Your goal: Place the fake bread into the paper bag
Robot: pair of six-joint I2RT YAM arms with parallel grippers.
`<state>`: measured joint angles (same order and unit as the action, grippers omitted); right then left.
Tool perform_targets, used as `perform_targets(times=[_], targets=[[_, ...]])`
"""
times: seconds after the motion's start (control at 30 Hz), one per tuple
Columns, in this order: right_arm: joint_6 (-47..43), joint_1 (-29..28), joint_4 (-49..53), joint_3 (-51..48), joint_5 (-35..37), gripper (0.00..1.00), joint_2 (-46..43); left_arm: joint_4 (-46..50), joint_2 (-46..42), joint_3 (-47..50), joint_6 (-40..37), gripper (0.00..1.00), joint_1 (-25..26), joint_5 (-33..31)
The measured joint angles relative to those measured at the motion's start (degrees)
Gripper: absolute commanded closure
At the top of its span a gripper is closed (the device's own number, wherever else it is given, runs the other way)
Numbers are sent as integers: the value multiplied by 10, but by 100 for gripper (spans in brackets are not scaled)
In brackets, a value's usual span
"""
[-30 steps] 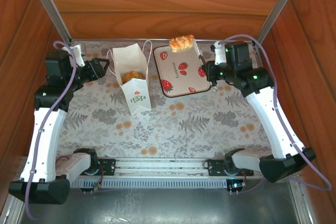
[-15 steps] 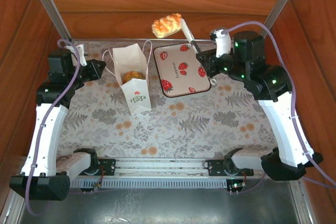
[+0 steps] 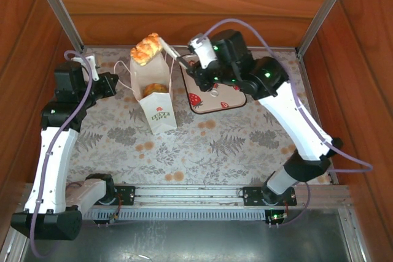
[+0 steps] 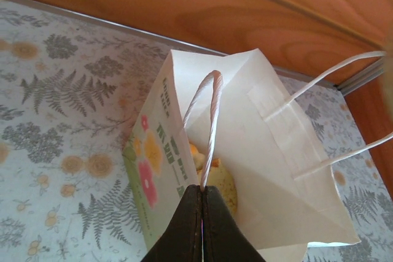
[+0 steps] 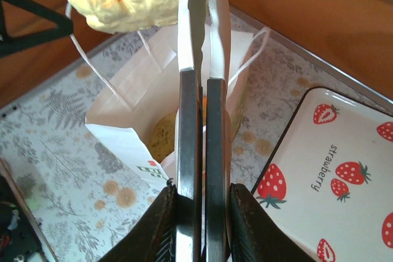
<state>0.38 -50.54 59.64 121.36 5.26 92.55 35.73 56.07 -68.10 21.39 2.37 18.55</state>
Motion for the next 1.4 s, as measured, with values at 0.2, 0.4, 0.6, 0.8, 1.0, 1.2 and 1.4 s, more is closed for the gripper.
perform_targets(times=[0.2,0.4,0.6,0.8,1.0,1.2,1.4], targets=[[-16,-27,15,33,29,87,72,6,-18,16,0,100,0,-20],[-22,-31,28,6,58,87,89,12,-22,17,0,100,-4,-29],[-28,-31,33,-29,98,86,85,16,-23,18,0,100,-5,-33],[-42,-31,28,-48,112,85,84,17,-23,19,0,100,-5,-32],[-52,-32,17,-55,113,83,84,17,-23,19,0,100,-5,-32],[-59,-32,3,-69,113,71,77,17,-21,19,1,100,-5,-31],[-59,-35,-6,-76,115,59,68,17,-20,19,1,100,-5,-28]])
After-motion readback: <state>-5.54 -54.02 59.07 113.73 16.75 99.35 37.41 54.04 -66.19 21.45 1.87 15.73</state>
